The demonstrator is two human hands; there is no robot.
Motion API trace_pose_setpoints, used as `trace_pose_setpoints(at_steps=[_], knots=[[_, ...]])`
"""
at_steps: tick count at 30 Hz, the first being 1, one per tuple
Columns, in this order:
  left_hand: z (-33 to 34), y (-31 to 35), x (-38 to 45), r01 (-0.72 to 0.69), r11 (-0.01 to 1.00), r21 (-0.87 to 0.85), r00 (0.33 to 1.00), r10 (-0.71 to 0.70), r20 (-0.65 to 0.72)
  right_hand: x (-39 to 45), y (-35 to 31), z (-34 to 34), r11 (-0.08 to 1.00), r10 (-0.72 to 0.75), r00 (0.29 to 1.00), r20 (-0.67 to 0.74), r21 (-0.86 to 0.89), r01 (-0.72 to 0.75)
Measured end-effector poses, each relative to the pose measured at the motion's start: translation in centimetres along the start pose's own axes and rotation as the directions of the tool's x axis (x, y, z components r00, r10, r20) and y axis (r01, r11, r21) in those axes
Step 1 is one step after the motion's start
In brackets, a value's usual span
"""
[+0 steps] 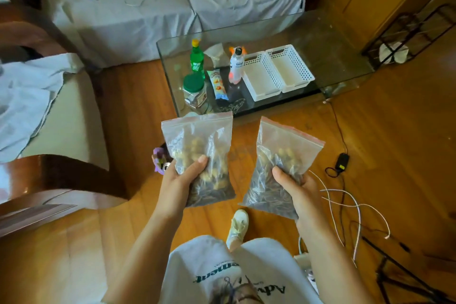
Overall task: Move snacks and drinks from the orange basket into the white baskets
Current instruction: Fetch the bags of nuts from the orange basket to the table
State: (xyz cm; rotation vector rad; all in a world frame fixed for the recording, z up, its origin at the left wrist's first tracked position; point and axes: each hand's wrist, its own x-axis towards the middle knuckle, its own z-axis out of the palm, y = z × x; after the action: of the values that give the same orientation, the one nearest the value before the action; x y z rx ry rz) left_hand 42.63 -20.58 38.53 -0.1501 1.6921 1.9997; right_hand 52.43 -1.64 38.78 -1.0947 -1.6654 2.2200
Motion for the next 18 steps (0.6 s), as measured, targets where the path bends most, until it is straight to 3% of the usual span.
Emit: trace_pose_setpoints(at_steps=[6,18], knots=[[7.4,2.6,6.7,-0.034,0.999,0.025,0.999,0.033,0.03,7.9,-5.5,-3.2,0.999,-0.04,0.999,-0.003,-0.021,0.04],[14.7,3.9,20.5,0.062,0.998,0.026,0.998,-0.061,-0.032,23.5,-11.3,-5.7,0.999,-0.018,1.0,-0.007,-0.05,0.018]])
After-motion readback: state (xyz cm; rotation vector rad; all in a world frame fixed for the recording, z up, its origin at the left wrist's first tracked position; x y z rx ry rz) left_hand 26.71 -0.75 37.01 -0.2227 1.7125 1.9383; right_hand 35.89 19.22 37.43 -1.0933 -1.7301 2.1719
